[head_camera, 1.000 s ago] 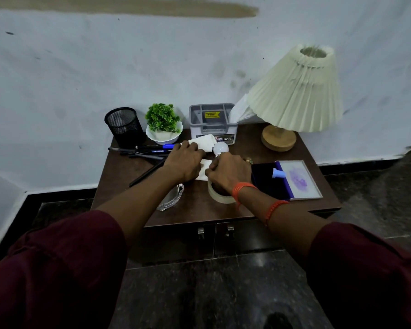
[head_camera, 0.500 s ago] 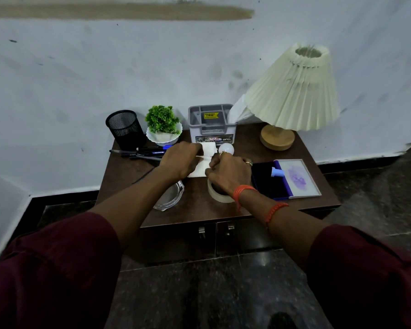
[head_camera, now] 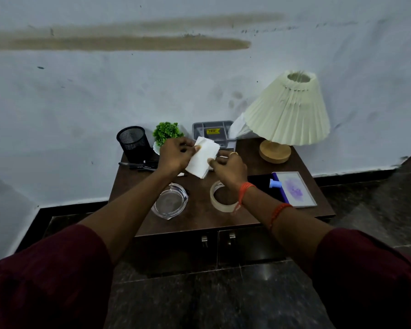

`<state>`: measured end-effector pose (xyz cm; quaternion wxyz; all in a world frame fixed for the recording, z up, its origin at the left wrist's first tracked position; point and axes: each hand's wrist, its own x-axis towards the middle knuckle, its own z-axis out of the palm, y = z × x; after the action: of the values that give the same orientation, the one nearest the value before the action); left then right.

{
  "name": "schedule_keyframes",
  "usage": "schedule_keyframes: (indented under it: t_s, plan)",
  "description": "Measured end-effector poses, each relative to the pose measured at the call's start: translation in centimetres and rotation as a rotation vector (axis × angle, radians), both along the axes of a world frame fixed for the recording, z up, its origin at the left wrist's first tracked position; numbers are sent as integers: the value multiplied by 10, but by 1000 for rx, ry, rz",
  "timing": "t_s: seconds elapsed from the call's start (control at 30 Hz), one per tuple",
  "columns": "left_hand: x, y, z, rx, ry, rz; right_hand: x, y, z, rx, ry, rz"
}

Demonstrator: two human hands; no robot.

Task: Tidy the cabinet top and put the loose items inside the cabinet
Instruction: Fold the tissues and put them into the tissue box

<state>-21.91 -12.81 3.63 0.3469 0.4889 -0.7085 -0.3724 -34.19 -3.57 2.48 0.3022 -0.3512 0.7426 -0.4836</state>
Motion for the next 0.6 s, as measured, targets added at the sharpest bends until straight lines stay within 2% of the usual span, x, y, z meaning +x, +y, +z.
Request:
schedule_keyframes:
  t_s: [0.1,0.27,0.37,0.6]
  plan:
    - [1,0,-1,39,67,-6,4,-6,4,-29,-74,6]
    - [2,-1,-4,58,89,-15,1,-22,4,-8,11,-36]
    - [1,-4,-4,87,107,-19,-7,-25,11,-1,132,17]
    - [-7,-16,6,52,137,-54,-31,-40,40,-6,556,162]
